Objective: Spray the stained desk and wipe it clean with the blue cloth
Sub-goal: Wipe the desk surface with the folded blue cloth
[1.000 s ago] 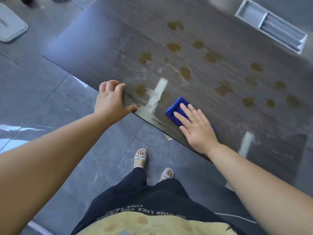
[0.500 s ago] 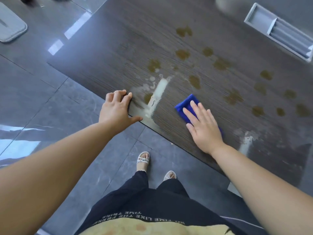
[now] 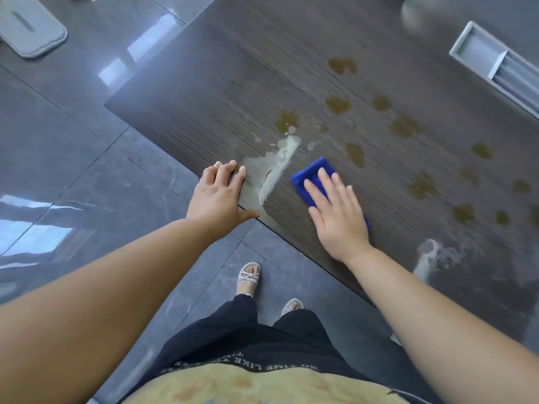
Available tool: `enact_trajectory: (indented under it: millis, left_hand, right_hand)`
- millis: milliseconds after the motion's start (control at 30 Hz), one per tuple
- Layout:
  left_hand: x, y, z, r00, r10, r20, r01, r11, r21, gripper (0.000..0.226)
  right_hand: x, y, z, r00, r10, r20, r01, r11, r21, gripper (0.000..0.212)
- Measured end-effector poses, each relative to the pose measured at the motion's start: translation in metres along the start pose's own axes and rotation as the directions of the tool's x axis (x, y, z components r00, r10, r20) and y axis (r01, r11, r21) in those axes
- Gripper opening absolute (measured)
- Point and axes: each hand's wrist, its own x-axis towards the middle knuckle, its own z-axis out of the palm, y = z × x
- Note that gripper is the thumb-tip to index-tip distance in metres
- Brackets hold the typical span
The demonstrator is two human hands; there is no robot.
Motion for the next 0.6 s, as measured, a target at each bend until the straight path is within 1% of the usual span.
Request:
enact_trajectory:
  millis: [67,100,133,167,200,233,267,300,333,367,400,433,467,500,533,567,600]
  left_hand:
    - [0.0,-0.001,0.0,1.0,0.009,0.018,-0.01,1.0,0.025,0.095]
    - [0.0,-0.001,0.0,1.0,0.015,0.022,-0.016,0.999,0.041,0.096]
    - [0.0,-0.001,0.0,0.999,0.019,0.027,-0.02,0.998,0.053,0.096]
    - [-0.001,-0.001,-0.001,0.999,0.017,0.027,-0.018,0.998,0.055,0.096]
    - [-0.001,-0.001,-0.001,1.0,0.012,0.024,-0.013,0.999,0.046,0.096]
    - [-0.002,-0.001,-0.002,1.0,0.007,0.018,-0.008,0.999,0.031,0.096]
    - [-0.003,0.0,-0.003,1.0,0.006,0.014,-0.006,1.0,0.015,0.095]
    - [-0.003,-0.001,-0.003,1.0,0.008,0.008,-0.008,1.0,0.002,0.095]
    - [-0.003,0.0,-0.004,1.0,0.015,0.004,-0.015,1.0,-0.006,0.095]
    - [-0.003,-0.001,-0.004,1.0,0.021,0.003,-0.021,1.0,-0.011,0.096]
    - [-0.003,-0.002,-0.004,1.0,0.026,0.001,-0.026,1.0,-0.013,0.096]
    - [-0.003,-0.003,-0.004,1.0,0.026,-0.002,-0.026,1.0,-0.013,0.097]
    - [-0.003,-0.004,-0.003,1.0,0.022,-0.004,-0.022,1.0,-0.012,0.098]
    - [-0.003,-0.004,-0.003,1.0,0.018,-0.004,-0.018,1.0,-0.01,0.098]
    - [-0.003,-0.004,-0.002,1.0,0.017,-0.001,-0.017,1.0,-0.007,0.099]
    - [-0.003,-0.004,-0.002,1.0,0.018,0.0,-0.018,1.0,-0.006,0.099]
    - [-0.002,-0.003,-0.002,1.0,0.02,0.001,-0.02,1.0,-0.011,0.099]
  right_hand:
    - [0.032,-0.018,-0.002,0.979,0.202,-0.004,-0.202,0.979,0.01,0.052]
    - [0.045,-0.031,-0.001,0.968,0.25,-0.002,-0.25,0.968,0.009,0.054]
    - [0.053,-0.043,0.001,0.969,0.248,0.002,-0.248,0.969,0.004,0.055]
    - [0.054,-0.054,0.003,0.982,0.191,0.004,-0.191,0.982,0.005,0.054]
    - [0.049,-0.059,0.005,0.996,0.089,0.012,-0.089,0.996,0.014,0.053]
    - [0.039,-0.059,0.007,0.999,-0.051,0.017,0.051,0.999,0.009,0.052]
    - [0.026,-0.051,0.008,0.981,-0.19,0.026,0.19,0.982,-0.002,0.05]
    - [0.016,-0.038,0.007,0.954,-0.294,0.055,0.294,0.956,-0.008,0.049]
    - [0.008,-0.02,0.005,0.931,-0.357,0.07,0.359,0.933,-0.01,0.047]
    - [0.005,-0.003,0.004,0.923,-0.379,0.07,0.38,0.925,-0.013,0.046]
    - [0.004,0.012,0.001,0.935,-0.35,0.057,0.351,0.936,-0.017,0.047]
    - [0.008,0.019,-0.002,0.962,-0.27,0.049,0.271,0.962,-0.013,0.047]
    - [0.015,0.018,-0.004,0.989,-0.145,0.036,0.145,0.989,-0.009,0.049]
    - [0.025,0.009,-0.004,1.0,0.005,0.02,-0.005,1.0,-0.002,0.05]
    - [0.035,-0.005,-0.001,0.991,0.137,-0.004,-0.137,0.991,0.005,0.051]
    - [0.042,-0.022,0.003,0.976,0.219,-0.015,-0.219,0.976,0.002,0.052]
    - [0.045,-0.041,0.006,0.973,0.227,-0.03,-0.227,0.974,0.002,0.052]
